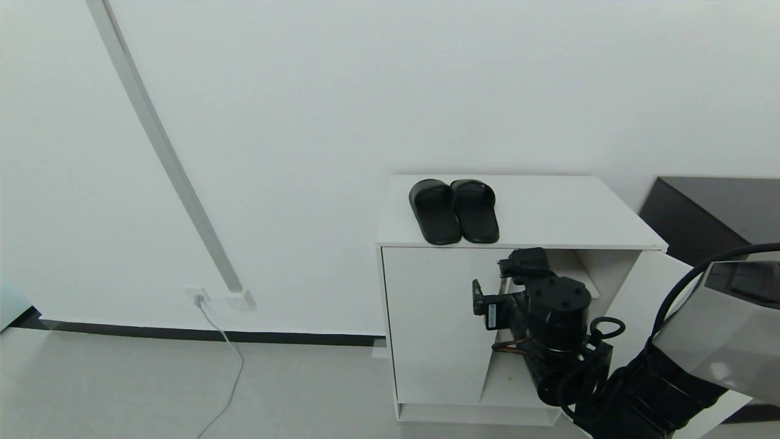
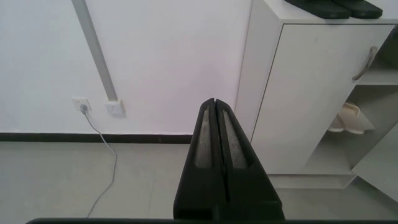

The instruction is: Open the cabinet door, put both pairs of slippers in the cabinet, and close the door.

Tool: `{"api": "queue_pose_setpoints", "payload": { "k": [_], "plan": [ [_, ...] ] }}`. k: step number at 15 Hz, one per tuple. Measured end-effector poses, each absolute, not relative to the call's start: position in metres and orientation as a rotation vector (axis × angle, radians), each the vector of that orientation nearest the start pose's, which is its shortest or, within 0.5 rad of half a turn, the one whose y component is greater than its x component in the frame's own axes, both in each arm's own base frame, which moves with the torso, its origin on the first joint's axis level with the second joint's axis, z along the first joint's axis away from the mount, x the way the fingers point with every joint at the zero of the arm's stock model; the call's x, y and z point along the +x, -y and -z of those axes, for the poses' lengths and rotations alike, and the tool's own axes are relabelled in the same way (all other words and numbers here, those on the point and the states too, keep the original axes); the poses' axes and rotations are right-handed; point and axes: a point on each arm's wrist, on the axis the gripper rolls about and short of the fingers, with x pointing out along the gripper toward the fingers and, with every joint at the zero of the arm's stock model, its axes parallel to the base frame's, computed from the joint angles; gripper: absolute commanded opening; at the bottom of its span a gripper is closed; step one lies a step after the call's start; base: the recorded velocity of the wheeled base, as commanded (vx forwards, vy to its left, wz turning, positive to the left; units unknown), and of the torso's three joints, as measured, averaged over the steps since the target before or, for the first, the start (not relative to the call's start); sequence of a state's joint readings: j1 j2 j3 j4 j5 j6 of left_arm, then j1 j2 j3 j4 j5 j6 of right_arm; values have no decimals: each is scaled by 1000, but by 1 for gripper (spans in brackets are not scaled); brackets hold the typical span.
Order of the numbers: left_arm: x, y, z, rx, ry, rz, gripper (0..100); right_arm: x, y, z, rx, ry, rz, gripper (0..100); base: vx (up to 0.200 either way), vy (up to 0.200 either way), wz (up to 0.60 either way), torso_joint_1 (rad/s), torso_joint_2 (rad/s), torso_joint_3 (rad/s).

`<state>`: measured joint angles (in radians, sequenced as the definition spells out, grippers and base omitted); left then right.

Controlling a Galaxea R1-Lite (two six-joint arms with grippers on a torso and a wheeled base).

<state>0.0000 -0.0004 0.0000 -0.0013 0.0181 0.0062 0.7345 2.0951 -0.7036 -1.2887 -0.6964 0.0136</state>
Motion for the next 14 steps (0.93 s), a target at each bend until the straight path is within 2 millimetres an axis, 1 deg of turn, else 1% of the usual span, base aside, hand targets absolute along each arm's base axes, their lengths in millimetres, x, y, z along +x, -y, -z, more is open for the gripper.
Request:
{"api": "queue_pose_setpoints", "payload": {
  "k": [3,5,7,9,12,14],
  "plan": [
    [-23,0,-76,7,2,-17,0,274,-230,-95,-58,-77,-62,100,0,0,0,183,-391,-217],
    [-23,0,-76,7,2,-17,0,278,-236,-99,-82,-123,-69,100,0,0,0,149,-332,-171],
    [-23,0,-76,7,2,-17,0,284,-243,-110,-70,-187,-72,100,0,0,0,21,-38,-18],
    [-23,0,-76,8,2,-16,0,283,-246,-124,-31,-247,-132,100,0,0,0,0,0,0],
    [-23,0,-76,8,2,-15,0,283,-250,-144,25,-267,-180,100,0,0,0,0,0,0],
    [-23,0,-76,8,2,-14,0,284,-250,-149,39,-255,-186,100,0,0,0,0,0,0]
  ]
}}
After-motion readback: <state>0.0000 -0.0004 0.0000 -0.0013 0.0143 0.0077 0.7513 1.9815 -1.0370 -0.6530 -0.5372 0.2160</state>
